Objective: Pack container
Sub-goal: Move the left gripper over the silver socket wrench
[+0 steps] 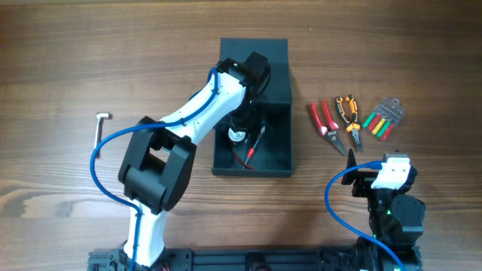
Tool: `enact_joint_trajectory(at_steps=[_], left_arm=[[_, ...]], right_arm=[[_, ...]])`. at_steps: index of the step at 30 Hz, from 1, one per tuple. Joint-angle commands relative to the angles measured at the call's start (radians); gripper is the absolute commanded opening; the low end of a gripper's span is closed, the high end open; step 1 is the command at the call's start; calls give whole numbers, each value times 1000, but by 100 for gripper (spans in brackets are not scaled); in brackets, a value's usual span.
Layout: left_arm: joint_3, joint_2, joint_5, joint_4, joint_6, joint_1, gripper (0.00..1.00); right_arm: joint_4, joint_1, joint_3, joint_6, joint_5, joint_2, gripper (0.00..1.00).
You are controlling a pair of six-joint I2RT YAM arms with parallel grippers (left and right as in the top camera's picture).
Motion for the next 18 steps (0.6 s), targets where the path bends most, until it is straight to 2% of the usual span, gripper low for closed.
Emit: enact_joint_trajectory(at_steps=[1, 6, 9, 13, 15, 18], left_arm=[[78, -99, 5, -11, 2, 0, 74], [224, -209, -20, -81, -31, 106, 74], [235, -255, -121, -162, -105, 284, 74], [234, -256, -164, -292, -110, 526, 79], [229, -256, -217, -323, -152, 652, 82], [207, -255, -216, -349, -161, 787, 82]], right_arm=[[4, 8, 0, -9, -13, -6, 100], [4, 8, 0, -9, -13, -6, 100], [4, 8, 0, -9, -13, -6, 100], [4, 8, 0, -9, -13, -6, 100], [4, 8, 0, -10, -13, -6, 100], [4, 8, 0, -9, -13, -6, 100]])
